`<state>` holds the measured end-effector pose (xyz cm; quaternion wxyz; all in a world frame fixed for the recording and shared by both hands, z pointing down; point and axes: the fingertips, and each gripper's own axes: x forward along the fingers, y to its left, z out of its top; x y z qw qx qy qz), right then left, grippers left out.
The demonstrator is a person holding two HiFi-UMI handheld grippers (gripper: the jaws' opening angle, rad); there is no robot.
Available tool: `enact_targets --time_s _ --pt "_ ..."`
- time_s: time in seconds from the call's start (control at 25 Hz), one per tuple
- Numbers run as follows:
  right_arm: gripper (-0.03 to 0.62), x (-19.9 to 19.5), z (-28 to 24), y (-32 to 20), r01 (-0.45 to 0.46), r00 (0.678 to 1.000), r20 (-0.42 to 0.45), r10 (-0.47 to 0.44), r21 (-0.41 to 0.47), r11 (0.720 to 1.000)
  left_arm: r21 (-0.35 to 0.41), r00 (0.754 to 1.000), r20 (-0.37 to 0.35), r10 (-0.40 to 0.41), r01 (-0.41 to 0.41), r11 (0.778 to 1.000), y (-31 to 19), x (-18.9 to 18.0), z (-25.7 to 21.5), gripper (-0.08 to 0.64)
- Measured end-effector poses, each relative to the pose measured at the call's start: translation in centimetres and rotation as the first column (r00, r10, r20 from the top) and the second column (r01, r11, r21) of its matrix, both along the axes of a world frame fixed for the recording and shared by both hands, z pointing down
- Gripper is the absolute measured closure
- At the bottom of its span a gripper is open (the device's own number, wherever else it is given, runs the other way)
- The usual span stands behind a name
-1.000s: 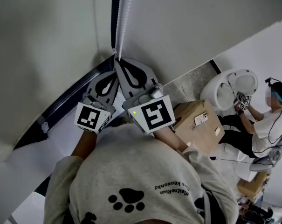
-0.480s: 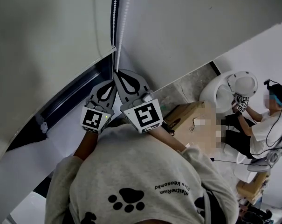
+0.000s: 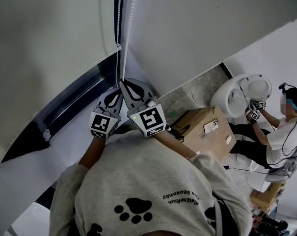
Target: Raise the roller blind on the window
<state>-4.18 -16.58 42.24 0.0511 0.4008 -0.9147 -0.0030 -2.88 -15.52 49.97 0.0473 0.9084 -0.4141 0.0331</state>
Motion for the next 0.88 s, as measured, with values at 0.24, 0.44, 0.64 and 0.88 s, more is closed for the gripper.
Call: enact_targets --time_s 0.24,0.44,0.64,0.88 --pt "0.581 0.0 2.4 0.0 0.006 1.000 -0.012 -0.007 -0.022 1.000 -0.045 1.000 0.027 -0.009 0.010 0.999 0.0 -0.2 2.8 0.551" --pt "0.581 0.1 3.4 0.1 0.016 1.000 -0.007 -0.016 -0.028 0.999 -0.069 0.998 0.055 -0.009 0.012 0.998 0.2 -0.1 4.0 0.551" --pt "0.581 0.3 3.5 -0.2 0.012 1.000 -0.007 -0.012 -0.036 0.999 -0.088 0.999 0.019 0.026 -0.024 0.996 1.2 -0.6 2.7 0.409" --pt "0.581 0.5 3.6 -0.3 0.009 1.000 -0.008 -0.009 -0.028 1.000 -0.105 0.998 -0.053 0.039 -0.044 0.993 2.1 -2.2 -2.8 0.421"
